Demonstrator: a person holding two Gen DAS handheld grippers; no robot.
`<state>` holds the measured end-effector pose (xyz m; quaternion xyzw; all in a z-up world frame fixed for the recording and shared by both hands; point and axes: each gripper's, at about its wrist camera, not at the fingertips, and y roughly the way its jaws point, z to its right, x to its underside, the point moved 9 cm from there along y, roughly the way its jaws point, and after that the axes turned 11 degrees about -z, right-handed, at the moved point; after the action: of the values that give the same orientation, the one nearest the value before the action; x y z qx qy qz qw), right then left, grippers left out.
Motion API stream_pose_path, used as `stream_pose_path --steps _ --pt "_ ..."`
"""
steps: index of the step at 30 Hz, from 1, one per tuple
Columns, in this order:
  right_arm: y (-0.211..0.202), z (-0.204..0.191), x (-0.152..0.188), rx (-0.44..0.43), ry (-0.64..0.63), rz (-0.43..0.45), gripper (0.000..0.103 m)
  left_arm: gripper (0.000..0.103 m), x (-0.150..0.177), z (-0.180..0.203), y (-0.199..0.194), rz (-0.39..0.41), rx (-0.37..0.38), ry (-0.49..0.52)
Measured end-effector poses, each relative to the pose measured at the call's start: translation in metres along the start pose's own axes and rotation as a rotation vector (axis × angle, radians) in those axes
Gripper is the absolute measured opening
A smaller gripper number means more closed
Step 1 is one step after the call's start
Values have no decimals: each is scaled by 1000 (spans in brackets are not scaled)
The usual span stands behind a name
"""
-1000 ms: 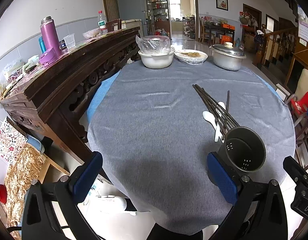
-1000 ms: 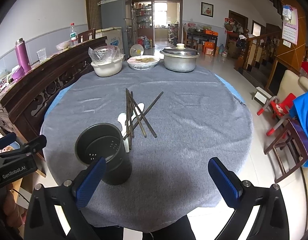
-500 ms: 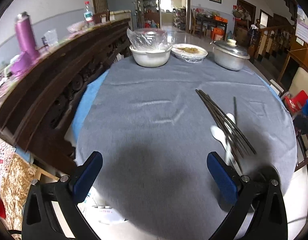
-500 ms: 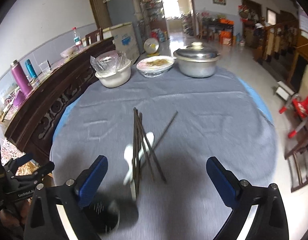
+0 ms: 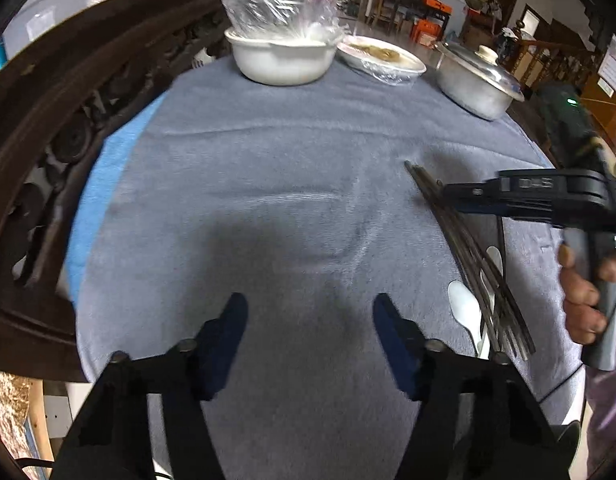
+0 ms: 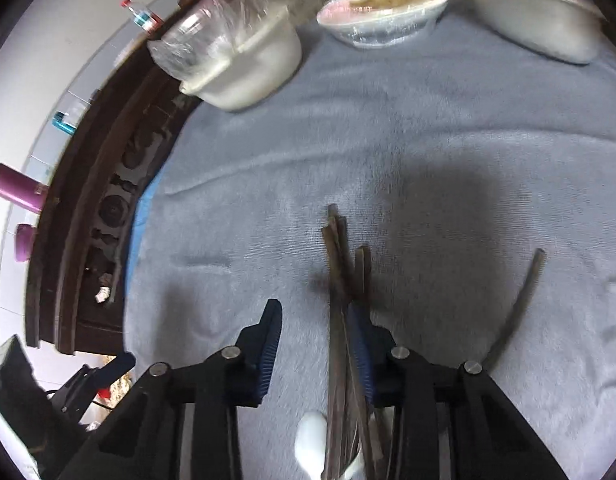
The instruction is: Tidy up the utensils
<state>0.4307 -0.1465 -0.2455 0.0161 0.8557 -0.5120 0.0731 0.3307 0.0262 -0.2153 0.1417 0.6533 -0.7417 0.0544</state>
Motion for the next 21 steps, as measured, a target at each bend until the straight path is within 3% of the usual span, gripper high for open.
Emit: stream_pose_path --steps 1,2,3,6,11,15,21 --pt "4 1 -2 5 -1 -8 26 59 -3 3 2 -5 7 5" --pt "9 2 -2 3 -1 -24 12 56 -7 5 4 -7 11 9" --pt "11 4 -1 6 0 -28 11 54 -10 8 5 -8 17 14" --pt "4 13 0 19 -6 -5 8 49 -21 18 10 -8 47 30" --pt "-35 34 16 -102 50 84 7 47 -35 47 21 -32 94 69" --pt "-60 48 35 -149 72 136 7 47 -53 77 34 -50 124 120" --pt "-89 70 62 -185 100 213 7 47 -92 98 67 -101 103 103"
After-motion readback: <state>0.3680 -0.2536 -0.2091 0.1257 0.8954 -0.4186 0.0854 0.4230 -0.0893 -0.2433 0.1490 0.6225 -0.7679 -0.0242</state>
